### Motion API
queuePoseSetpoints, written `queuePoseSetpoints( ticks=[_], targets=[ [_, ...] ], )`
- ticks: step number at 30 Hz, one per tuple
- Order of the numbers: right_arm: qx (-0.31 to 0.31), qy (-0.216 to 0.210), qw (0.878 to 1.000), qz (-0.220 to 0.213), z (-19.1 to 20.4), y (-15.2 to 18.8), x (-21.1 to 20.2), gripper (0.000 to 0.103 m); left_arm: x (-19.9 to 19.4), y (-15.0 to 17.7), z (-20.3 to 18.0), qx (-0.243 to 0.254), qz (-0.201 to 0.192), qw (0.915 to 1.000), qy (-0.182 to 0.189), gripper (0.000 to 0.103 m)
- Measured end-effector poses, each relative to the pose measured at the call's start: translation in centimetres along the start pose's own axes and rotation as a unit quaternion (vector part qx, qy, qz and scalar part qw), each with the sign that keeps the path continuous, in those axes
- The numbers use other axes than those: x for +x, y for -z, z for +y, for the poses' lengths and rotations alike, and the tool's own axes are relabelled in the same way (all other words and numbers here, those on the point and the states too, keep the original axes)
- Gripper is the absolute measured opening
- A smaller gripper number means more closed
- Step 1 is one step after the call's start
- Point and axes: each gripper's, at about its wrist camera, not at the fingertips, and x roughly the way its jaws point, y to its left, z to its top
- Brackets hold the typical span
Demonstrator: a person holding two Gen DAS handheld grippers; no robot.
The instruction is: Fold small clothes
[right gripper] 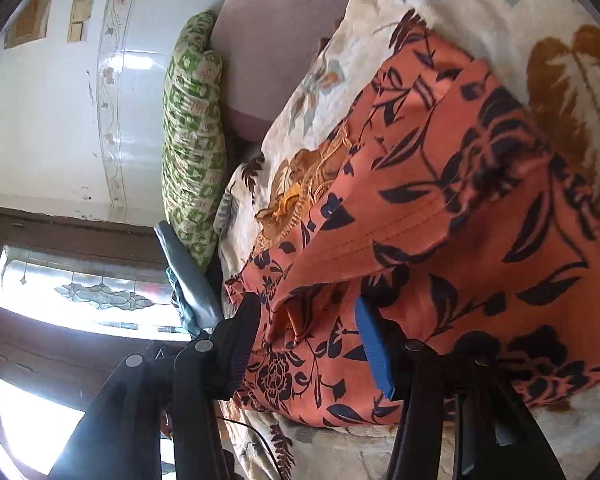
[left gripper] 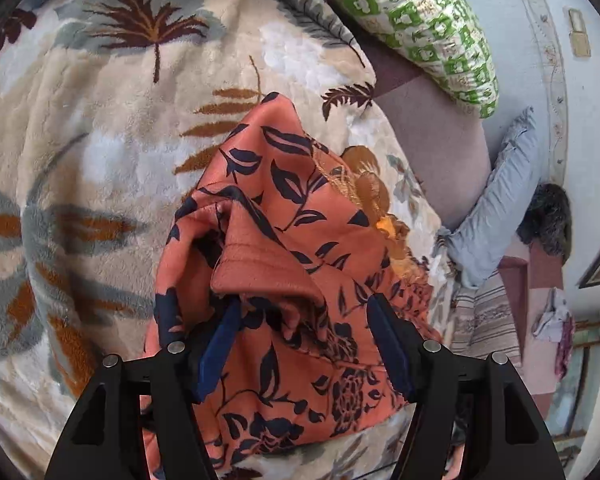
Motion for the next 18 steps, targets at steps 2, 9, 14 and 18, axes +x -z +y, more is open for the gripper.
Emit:
queuePoseSetpoints(
  ticks=[2,9,14,18],
  targets=[
    [0.007,-0.007,1.000,0.004,0.1,-0.7,1.4,0.051,1.3,-0.7,-0.7,0.014,-0.009,0.9997,-0.017,0.060],
    [-0.034,0.017,0.996,-0.080,3.8,-7.9,3.3,0.027,-2.6,-3.5,0.5,-0.064,-0.122,0.9898,0.036,0.025],
    [-0.043,0.069,0.988,-0.129,2.8,-8.5,-0.2,0.029,-4.8,-4.6,1.7,-0.070,-0.126,0.9881,0.053,0.037],
    [-0.078,0.121,0.970,-0.194,1.1,-5.8,-5.9,0.056,-7.7,-4.2,2.3,-0.044,-0.143,0.9888,-0.001,0.059]
  ],
)
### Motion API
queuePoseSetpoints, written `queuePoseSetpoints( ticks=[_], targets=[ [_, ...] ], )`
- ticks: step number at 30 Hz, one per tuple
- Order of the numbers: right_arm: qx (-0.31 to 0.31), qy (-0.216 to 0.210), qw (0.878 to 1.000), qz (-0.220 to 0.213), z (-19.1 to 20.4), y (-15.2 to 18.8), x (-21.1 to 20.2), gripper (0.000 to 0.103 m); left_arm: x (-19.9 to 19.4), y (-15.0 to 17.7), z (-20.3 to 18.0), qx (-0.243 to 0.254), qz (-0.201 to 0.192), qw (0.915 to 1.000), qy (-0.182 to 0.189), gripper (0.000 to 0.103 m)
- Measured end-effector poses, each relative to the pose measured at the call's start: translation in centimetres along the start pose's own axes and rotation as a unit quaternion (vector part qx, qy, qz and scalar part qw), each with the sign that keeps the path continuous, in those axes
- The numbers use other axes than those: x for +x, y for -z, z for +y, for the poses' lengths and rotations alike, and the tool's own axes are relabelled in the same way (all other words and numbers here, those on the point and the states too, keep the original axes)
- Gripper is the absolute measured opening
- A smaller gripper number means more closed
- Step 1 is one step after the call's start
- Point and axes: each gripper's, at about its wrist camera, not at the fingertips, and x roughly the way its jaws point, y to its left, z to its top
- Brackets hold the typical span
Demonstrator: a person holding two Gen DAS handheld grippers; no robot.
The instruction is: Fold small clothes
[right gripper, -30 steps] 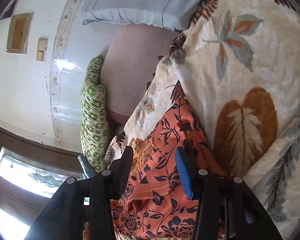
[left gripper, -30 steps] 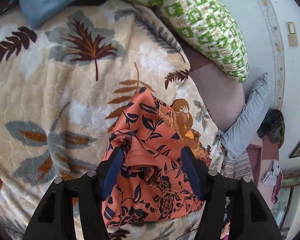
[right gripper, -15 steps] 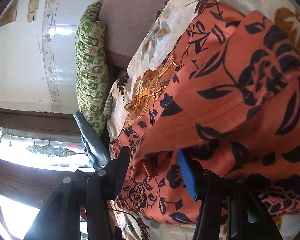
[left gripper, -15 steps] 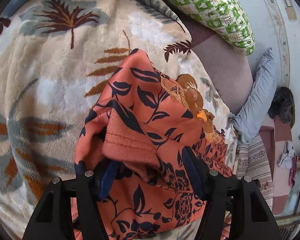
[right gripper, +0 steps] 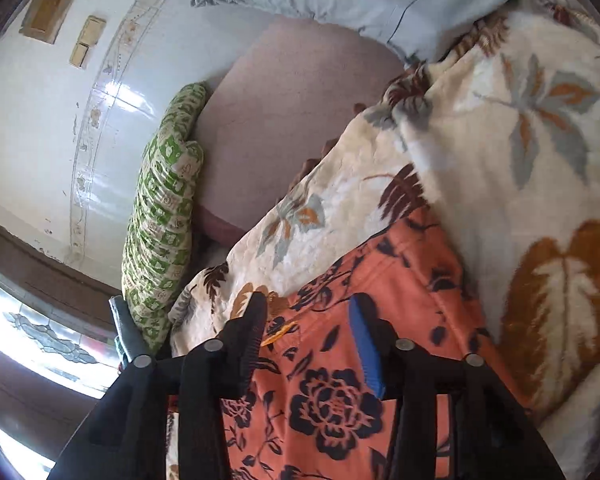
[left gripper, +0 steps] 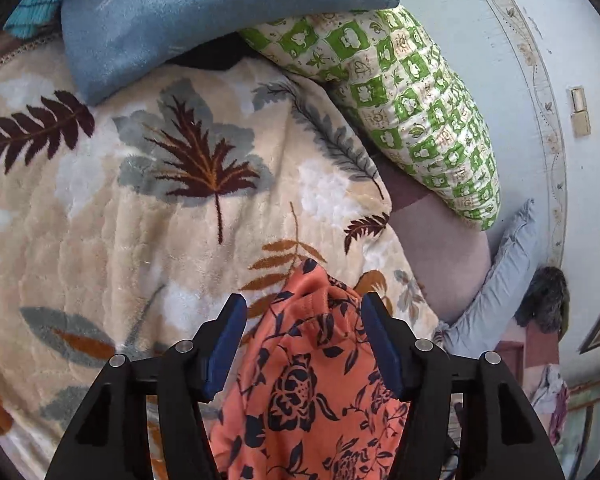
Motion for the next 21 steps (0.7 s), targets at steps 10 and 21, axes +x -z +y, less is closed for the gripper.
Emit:
queuePoseSetpoints(
  ticks=[10,21],
  targets=[
    [0.000,0.051,0.998,0.031,-3.1,-0.1,1.3,0.057,1.5,3.1,-4.0,0.127,0.072,0.9885,-0.041,0.060],
    [-0.141,0.100,0.985,0.023,1.1,-1.5,6.1,0.007,5.6,4.1,-6.1,0.203,0.001,0.9586,-0.199,0.024]
  ],
)
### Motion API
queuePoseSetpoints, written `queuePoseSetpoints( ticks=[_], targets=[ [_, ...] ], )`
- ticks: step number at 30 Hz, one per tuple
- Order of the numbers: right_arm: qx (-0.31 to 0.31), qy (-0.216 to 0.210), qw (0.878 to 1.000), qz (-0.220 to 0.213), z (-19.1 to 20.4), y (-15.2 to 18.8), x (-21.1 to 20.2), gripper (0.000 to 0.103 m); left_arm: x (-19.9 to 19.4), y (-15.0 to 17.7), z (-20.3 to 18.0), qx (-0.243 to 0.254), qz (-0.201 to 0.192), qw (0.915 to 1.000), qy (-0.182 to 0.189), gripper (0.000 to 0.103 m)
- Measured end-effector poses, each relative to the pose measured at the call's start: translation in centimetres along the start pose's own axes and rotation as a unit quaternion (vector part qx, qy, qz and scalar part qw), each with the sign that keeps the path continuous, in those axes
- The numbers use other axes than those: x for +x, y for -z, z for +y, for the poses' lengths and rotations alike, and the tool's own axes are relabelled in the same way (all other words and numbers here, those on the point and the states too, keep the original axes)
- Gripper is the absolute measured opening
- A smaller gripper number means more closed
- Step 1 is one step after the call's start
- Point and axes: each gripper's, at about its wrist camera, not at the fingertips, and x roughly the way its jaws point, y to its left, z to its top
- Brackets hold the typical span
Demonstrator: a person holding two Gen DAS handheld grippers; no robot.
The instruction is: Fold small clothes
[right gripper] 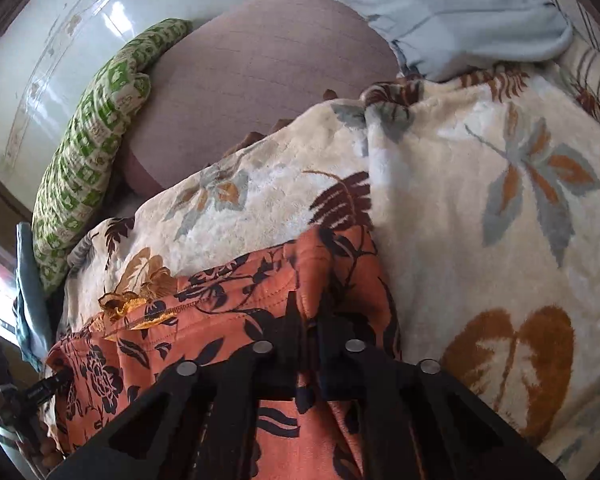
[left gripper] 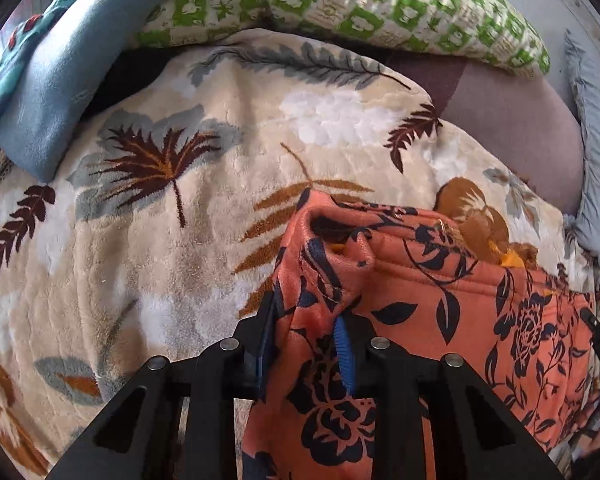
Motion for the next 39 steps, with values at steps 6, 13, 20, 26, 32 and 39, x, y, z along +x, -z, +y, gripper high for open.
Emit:
queuePoseSetpoints(
  ticks=[6,13,20,26,32,39],
  targets=[
    [0.049,0.041,0.997,0.040,-3.4,0.3,2.4,0.009,0.4,-0.6,3.9,-0.110,0.016,0.9904,0.082,0.021],
    [0.068,0.004,0.998,0.014,-3.2,1.9,-3.5,0.034,-4.0,-1.5,7.9,-0.112,0.020,0.9876,0.108,0.053],
    [0.080,-0.023,0.995,0.062,-4.8,8.2,-7.5,0.055,-6.3,5.4,6.9,-0.040,0.107,0.9860,0.121,0.055],
    [0.065,-0.019,0.995,0.074,-4.9,11.6,-7.5,0.052,-4.7,9.3,5.2,-0.008,0.119,0.9908,0.064,0.034],
    [0.029,-0.019,0.998,0.053,-4.9,10.3,-10.1,0.010,-5.8,9.4,4.5,-0.006,0.102,0.9940,0.039,0.023],
    [0.036,0.019,0.996,0.074,-6.5,11.3,-9.4,0.013,-4.8,9.2,7.7,-0.080,0.130,0.9819,0.112,0.022]
  ],
)
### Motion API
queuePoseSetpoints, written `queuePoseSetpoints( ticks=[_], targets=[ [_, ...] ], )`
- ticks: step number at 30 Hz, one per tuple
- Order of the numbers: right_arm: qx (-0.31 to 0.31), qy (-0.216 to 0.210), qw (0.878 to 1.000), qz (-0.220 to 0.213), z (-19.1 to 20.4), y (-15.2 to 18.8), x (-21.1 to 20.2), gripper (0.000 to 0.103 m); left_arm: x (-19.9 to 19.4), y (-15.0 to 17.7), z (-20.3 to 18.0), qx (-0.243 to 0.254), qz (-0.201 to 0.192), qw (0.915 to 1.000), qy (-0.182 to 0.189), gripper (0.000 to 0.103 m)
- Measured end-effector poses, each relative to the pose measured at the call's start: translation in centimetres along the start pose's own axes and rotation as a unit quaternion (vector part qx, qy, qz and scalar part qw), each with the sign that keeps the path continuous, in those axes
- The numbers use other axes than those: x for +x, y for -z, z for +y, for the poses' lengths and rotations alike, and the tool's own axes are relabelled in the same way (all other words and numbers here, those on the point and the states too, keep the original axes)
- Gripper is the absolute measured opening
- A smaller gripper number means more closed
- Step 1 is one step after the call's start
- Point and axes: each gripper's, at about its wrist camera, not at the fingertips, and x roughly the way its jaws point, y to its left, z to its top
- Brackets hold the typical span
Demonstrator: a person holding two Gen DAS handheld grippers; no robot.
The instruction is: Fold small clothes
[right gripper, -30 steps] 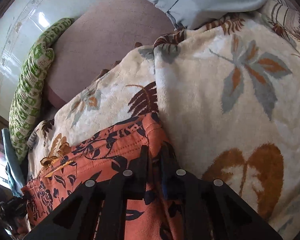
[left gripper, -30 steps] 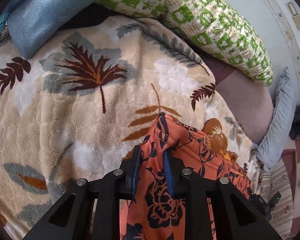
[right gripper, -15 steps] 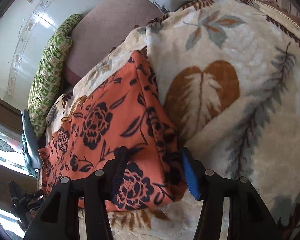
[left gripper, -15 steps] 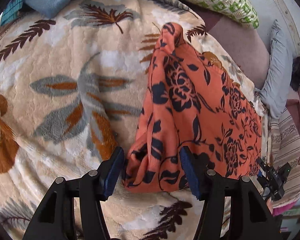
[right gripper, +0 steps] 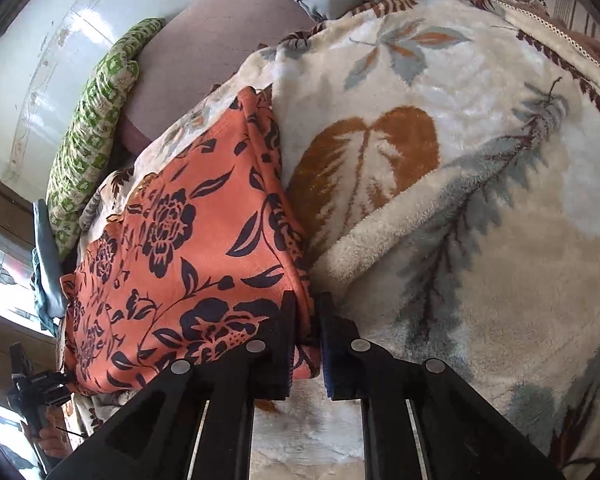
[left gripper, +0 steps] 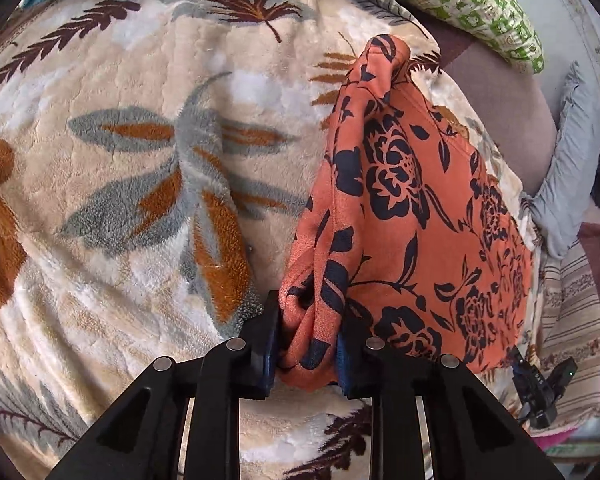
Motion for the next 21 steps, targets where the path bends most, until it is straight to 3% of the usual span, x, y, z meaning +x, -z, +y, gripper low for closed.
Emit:
queuePoseSetpoints(
  ticks=[1,3,5,6,7,8,15,18,21],
  targets=[
    [-0.010,0.016,1.000,-0.013,0.7,-0.3,-0.8,0.016,-0.4,-0.1,0.3,-0.001,-0.002,0.9998,0.021,0.022],
    [-0.030,0.008,0.999,-0.045,2.7,-1.2,-2.5,0.016,-1.2,-0.5,0.5,0.007,-0.015,0.9990,0.042,0.026],
    [-0.052,-0.016,0.997,-0.059,5.9,-2.3,-3.3,0.024,-1.6,-1.0,0.1,0.022,-0.028,0.9989,0.030,0.029],
    [-0.069,-0.031,0.996,-0.056,8.1,-2.9,-3.2,0.035,-1.6,-1.2,-0.3,0.029,-0.037,0.9986,0.022,0.033],
    [-0.090,-0.047,0.994,-0.046,10.6,-3.3,-2.8,0.046,-1.5,-1.1,-0.7,0.036,-0.046,0.9982,0.016,0.036],
    [-0.114,-0.064,0.991,-0.035,13.5,-3.7,-2.1,0.049,-1.6,-0.9,-0.9,0.042,-0.053,0.9976,0.013,0.040],
    [-0.213,-0.203,0.953,0.075,33.9,-3.1,7.0,0.054,-1.5,-0.1,-0.3,0.057,-0.063,0.9964,-0.004,0.043],
    [-0.251,-0.214,0.937,0.118,40.3,-1.8,11.8,0.053,-0.1,-1.0,0.0,0.048,-0.049,0.9976,0.006,0.043],
    [-0.308,-0.189,0.922,0.136,44.4,-0.2,14.8,0.054,0.4,-1.5,0.5,0.037,-0.036,0.9984,0.021,0.043]
  ],
)
